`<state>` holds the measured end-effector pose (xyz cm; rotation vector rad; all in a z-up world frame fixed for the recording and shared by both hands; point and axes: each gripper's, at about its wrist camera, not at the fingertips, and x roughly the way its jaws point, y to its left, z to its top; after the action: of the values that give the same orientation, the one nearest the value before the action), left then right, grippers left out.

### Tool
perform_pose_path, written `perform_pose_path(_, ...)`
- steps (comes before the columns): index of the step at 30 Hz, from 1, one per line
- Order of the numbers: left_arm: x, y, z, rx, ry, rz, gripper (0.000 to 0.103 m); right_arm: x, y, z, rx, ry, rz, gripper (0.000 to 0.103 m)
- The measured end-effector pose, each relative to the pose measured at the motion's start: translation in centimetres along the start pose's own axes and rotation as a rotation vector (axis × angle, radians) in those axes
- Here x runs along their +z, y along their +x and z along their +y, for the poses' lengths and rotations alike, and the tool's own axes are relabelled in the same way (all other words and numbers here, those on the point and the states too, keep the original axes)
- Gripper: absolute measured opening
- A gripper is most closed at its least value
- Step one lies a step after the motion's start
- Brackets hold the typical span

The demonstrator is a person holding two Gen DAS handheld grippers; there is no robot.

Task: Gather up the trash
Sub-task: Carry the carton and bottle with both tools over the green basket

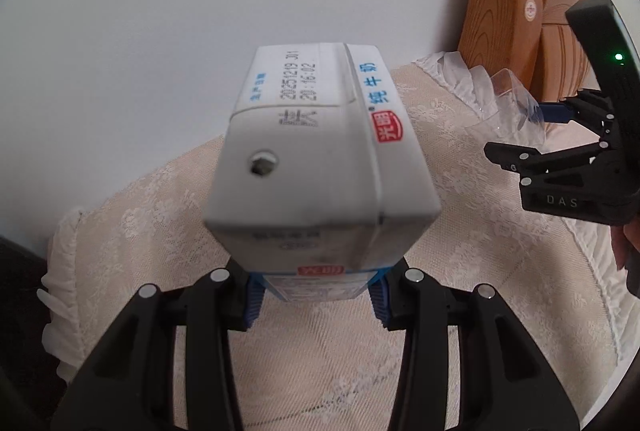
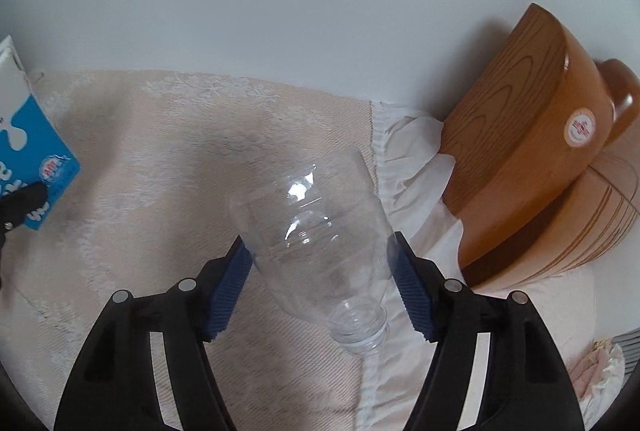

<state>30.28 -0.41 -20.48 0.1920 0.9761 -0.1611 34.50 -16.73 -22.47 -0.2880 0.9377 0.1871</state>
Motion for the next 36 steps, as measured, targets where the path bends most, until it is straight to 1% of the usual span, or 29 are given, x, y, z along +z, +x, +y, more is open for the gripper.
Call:
perform_pose_path(3, -1.9, -2.6, -1.0, -0.001, 0.005, -0.012, 0.042, -3.1, -4.6, 1.9, 0.071, 0.061, -0.029, 0.07)
perform_pose_path(5, -3.7, -4.7, -1.8, -0.018, 0.013, -0.015, 0.042, -4.7, -7.0, 2.8, 0.098, 0.085, -0.039, 0.07)
perform_pose_path(8, -6.4, -8.0, -3.2, -0.022, 0.016, -0.03, 0.042, -8.5, -11.7, 4.1, 0.148, 0.137, -0.059, 0.07)
perform_pose_path(11, -9.9, -12.3, -4.2, -0.033, 0.023, -0.045, 0.042, -12.0, -15.2, 5.7, 0.154, 0.164, -0.077, 0.07)
perform_pose_path(12, -11.0, -13.4, -4.6, -0.042, 0.024, -0.044, 0.042, -14.0, -17.2, 6.0, 0.167, 0.19, -0.086, 0.07)
perform_pose_path(14, -13.3, -15.7, -5.6, -0.067, 0.027, -0.037, 0.042, -16.8, -19.6, 6.4, 0.184, 0.23, -0.105, 0.07)
perform_pose_path(15, -14.3, -16.5, -6.1, -0.077, 0.035, -0.032, 0.042, -17.7, -20.3, 6.4, 0.187, 0.243, -0.111, 0.07)
perform_pose_path(17, -16.6, -18.3, -7.4, -0.083, 0.06, -0.019, 0.042, -21.3, -22.8, 6.5, 0.189, 0.292, -0.131, 0.07)
perform_pose_path(18, -17.8, -19.2, -8.0, -0.084, 0.071, -0.014, 0.042, -22.3, -23.5, 6.6, 0.19, 0.304, -0.132, 0.07)
perform_pose_path(20, -20.1, -21.2, -9.2, -0.105, 0.091, -0.009, 0.042, -25.6, -25.2, 6.1, 0.191, 0.35, -0.133, 0.07)
perform_pose_path(21, -20.9, -21.7, -10.2, -0.116, 0.101, -0.005, 0.042, -26.5, -25.8, 6.1, 0.189, 0.361, -0.131, 0.07)
perform_pose_path(23, -22.4, -22.9, -12.0, -0.136, 0.129, -0.006, 0.042, -29.6, -27.3, 5.4, 0.172, 0.399, -0.124, 0.07)
perform_pose_path(24, -23.1, -23.4, -13.2, -0.145, 0.153, -0.007, 0.042, -30.5, -27.7, 5.3, 0.165, 0.408, -0.123, 0.07)
perform_pose_path(25, -23.7, -23.9, -14.4, -0.156, 0.18, -0.009, 0.042, -32.1, -28.5, 4.7, 0.148, 0.43, -0.126, 0.07)
perform_pose_path(27, -25.1, -24.8, -17.2, -0.188, 0.257, -0.02, 0.042, -34.5, -29.6, 3.8, 0.118, 0.461, -0.131, 0.07)
perform_pose_path(28, -25.8, -25.2, -18.8, -0.207, 0.305, -0.019, 0.042, -36.5, -30.5, 3.0, 0.091, 0.487, -0.136, 0.07)
perform_pose_path(29, -26.7, -25.4, -20.6, -0.233, 0.36, -0.017, 0.042, -37.7, -31.1, 2.5, 0.072, 0.503, -0.135, 0.07)
perform_pose_path(30, -27.7, -25.5, -22.4, -0.268, 0.418, -0.012, 0.042, -39.9, -32.1, 1.5, 0.037, 0.536, -0.129, 0.07)
perform_pose_path(32, -29.9, -25.4, -26.1, -0.325, 0.541, 0.005, 0.042, -42.3, -33.1, 0.4, -0.005, 0.575, -0.118, 0.07)
perform_pose_path(33, -31.1, -25.3, -27.9, -0.358, 0.604, 0.011, 0.042, -44.6, -33.8, -0.5, -0.04, 0.615, -0.103, 0.07)
perform_pose_path(36, -34.3, -24.6, -32.7, -0.445, 0.757, 0.058, 0.042, -49.2, -35.3, -2.0, -0.105, 0.709, -0.062, 0.07)
